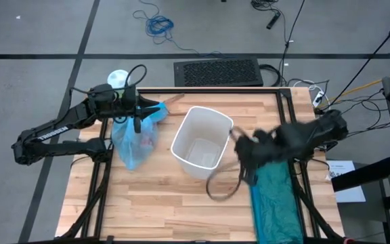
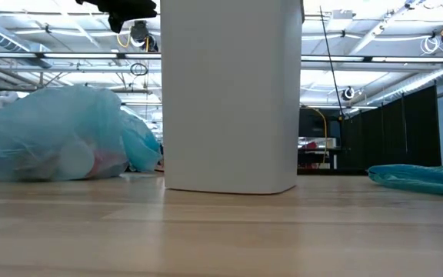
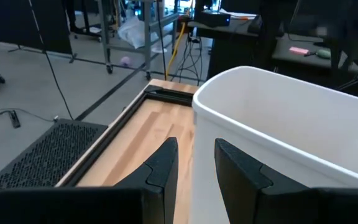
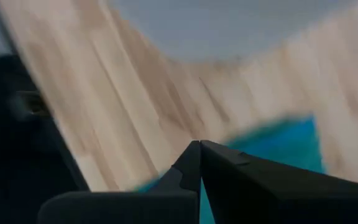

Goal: Place trash/remove bag and relplace
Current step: Insert the plastic bag in the white trash bin

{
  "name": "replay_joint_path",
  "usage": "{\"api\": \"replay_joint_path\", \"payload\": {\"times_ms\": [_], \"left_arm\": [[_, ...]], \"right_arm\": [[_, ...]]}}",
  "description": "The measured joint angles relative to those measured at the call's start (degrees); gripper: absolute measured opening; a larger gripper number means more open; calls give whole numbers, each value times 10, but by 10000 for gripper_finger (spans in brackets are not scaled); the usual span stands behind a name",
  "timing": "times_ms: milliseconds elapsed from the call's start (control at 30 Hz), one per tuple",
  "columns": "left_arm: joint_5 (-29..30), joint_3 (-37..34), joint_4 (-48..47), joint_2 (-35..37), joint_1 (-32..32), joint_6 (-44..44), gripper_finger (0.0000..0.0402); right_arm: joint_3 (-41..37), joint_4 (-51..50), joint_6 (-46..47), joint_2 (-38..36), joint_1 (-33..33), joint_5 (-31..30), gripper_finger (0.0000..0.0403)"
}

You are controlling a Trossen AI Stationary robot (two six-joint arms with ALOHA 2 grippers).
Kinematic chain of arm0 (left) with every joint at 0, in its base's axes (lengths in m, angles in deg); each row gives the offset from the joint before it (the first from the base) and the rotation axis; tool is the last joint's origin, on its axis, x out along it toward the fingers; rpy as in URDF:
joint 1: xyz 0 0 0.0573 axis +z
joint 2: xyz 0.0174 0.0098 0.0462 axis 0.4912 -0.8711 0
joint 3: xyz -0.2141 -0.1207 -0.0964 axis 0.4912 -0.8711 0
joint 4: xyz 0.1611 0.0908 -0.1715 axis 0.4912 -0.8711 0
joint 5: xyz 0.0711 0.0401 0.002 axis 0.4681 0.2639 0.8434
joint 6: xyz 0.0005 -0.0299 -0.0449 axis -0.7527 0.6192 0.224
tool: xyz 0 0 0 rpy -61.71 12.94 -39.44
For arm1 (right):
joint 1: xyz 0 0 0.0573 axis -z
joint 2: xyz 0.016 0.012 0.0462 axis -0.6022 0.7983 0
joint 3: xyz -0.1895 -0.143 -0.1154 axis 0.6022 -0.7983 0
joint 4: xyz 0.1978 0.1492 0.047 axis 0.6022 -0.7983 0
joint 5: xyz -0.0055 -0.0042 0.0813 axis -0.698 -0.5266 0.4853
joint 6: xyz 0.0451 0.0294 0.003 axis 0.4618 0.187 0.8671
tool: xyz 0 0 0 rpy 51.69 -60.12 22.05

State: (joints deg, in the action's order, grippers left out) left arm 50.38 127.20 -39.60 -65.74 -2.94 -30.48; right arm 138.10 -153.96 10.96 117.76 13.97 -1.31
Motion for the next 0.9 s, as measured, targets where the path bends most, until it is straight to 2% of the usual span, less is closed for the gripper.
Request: {"api": "replay_joint_path", "payload": {"times_ms": [133, 267, 433, 567, 733, 900], "left_arm": [[0, 0, 0, 3, 0, 1, 102], [0, 0, 0, 3, 0, 1, 102], [0, 0, 2, 10, 0, 0, 102], [2, 0, 6, 9, 0, -2, 102], [4, 0, 10, 9, 0, -2, 102], [5, 0, 9, 9, 0, -4, 102]], "right_arm": [[-100, 0, 140, 0, -51, 5, 0], [-194, 0, 249, 0, -67, 30, 0], [-299, 37, 303, 0, -65, 39, 10], [-365, 122, 320, 0, -62, 45, 54], [-437, 231, 350, 0, -58, 44, 138], [-501, 247, 400, 0, -58, 46, 206]]}}
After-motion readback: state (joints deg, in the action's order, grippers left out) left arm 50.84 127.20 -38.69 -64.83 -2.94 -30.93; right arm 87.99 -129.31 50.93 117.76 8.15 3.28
